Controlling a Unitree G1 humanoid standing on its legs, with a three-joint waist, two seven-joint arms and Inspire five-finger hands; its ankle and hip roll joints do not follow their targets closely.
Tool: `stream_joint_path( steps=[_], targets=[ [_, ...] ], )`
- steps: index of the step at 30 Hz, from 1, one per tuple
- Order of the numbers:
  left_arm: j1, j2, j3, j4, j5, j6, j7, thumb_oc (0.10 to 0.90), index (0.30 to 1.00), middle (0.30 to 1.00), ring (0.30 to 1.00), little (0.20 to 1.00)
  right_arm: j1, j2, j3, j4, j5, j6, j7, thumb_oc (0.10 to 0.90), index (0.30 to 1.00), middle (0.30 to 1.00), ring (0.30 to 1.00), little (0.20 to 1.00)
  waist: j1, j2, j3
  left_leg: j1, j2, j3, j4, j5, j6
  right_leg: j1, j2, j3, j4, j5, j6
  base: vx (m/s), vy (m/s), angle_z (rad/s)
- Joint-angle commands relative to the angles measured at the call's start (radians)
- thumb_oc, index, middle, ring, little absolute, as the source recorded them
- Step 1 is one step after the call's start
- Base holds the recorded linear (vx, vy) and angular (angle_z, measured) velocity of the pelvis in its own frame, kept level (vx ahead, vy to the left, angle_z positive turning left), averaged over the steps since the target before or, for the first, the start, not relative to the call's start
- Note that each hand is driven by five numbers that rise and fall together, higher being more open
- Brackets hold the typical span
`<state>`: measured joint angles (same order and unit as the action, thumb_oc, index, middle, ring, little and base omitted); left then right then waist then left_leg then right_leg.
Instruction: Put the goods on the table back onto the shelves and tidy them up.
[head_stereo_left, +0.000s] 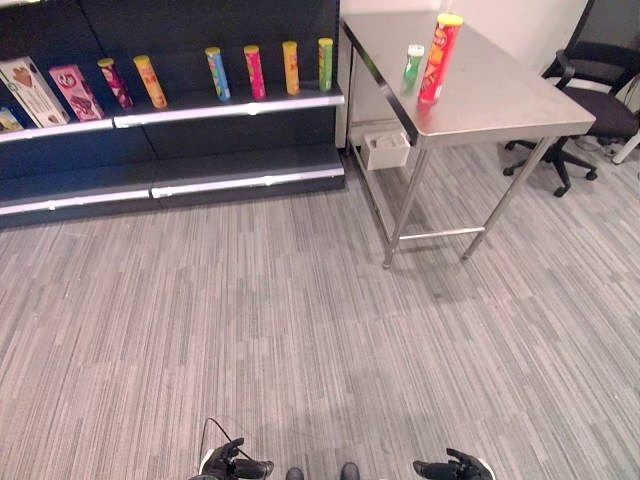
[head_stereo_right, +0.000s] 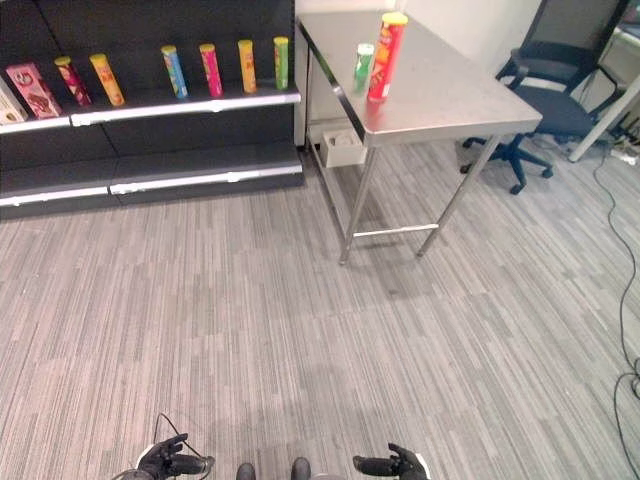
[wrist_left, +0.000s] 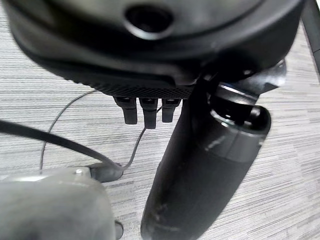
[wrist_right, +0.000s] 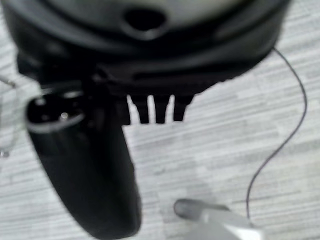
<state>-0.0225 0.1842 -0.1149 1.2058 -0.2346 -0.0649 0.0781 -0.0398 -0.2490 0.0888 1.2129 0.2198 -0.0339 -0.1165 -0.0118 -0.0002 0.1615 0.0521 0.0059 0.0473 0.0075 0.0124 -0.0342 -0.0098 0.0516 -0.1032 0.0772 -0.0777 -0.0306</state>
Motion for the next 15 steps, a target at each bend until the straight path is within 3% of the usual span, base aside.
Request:
stream_joint_path(
  steps=[1,6,7,9,12,15],
  targets=[
    [-0.050,0.018,0.000,0.009,-0.019,-0.038,0.014,0.800,0.900,0.900,0.900,0.900,-0.005,-0.043,0.028,-0.010,0.016,-0.025,-0.022,0.800,0.900,0.900,0.900,0.900,0.020,-0.044,0.005,-0.034,0.057,0.001,0.091,-0.087,-0.074,0.053,-0.062,0.022,-0.028,-0.021,0.169,0.03,-0.124,0.03],
    [-0.059,0.007,0.000,-0.005,-0.057,-0.042,0.030,0.800,0.900,0.900,0.900,0.900,-0.015,-0.055,0.044,-0.032,0.023,-0.031,-0.026,0.800,0.900,0.900,0.900,0.900,0.042,-0.066,0.064,-0.184,0.027,-0.056,0.364,-0.068,-0.057,0.037,-0.062,0.032,0.029,-0.045,0.139,0.02,-0.128,-0.05],
    [-0.059,0.003,0.000,-0.008,-0.068,-0.045,0.032,0.800,0.900,0.900,0.900,0.900,-0.012,-0.056,0.041,-0.033,0.026,-0.031,-0.028,0.800,0.900,0.900,0.900,0.900,0.043,-0.065,0.065,-0.212,0.019,-0.060,0.363,-0.075,-0.048,0.041,-0.063,0.032,0.028,-0.052,0.138,0.15,-0.071,-0.01],
    [-0.051,-0.007,0.000,-0.012,-0.077,-0.046,0.028,0.800,0.900,0.900,0.900,0.900,-0.007,-0.057,0.038,-0.034,0.024,-0.029,-0.028,0.800,0.900,0.900,0.900,0.900,0.051,-0.061,0.054,-0.237,0.009,-0.057,0.287,-0.075,-0.046,0.063,-0.058,0.032,0.005,-0.061,0.144,0.27,-0.020,0.01],
    [-0.045,-0.012,-0.006,-0.014,-0.070,-0.049,0.027,0.800,0.900,0.900,0.900,0.900,-0.013,-0.064,0.045,-0.038,0.010,-0.029,-0.028,0.800,0.900,0.900,0.900,0.900,0.067,-0.036,0.044,-0.284,0.028,-0.049,0.079,0.037,-0.076,0.102,-0.036,0.037,-0.028,-0.088,0.147,0.30,0.038,0.14],
    [-0.041,-0.012,-0.002,-0.014,-0.061,-0.051,0.030,0.800,0.900,0.900,0.900,0.900,-0.019,-0.068,0.037,-0.031,0.007,-0.035,-0.037,0.800,0.900,0.900,0.900,0.900,0.076,-0.031,0.039,-0.337,0.038,0.016,-0.048,0.076,-0.098,0.179,-0.033,0.053,-0.055,-0.128,0.149,0.39,0.084,0.16]
  ],
)
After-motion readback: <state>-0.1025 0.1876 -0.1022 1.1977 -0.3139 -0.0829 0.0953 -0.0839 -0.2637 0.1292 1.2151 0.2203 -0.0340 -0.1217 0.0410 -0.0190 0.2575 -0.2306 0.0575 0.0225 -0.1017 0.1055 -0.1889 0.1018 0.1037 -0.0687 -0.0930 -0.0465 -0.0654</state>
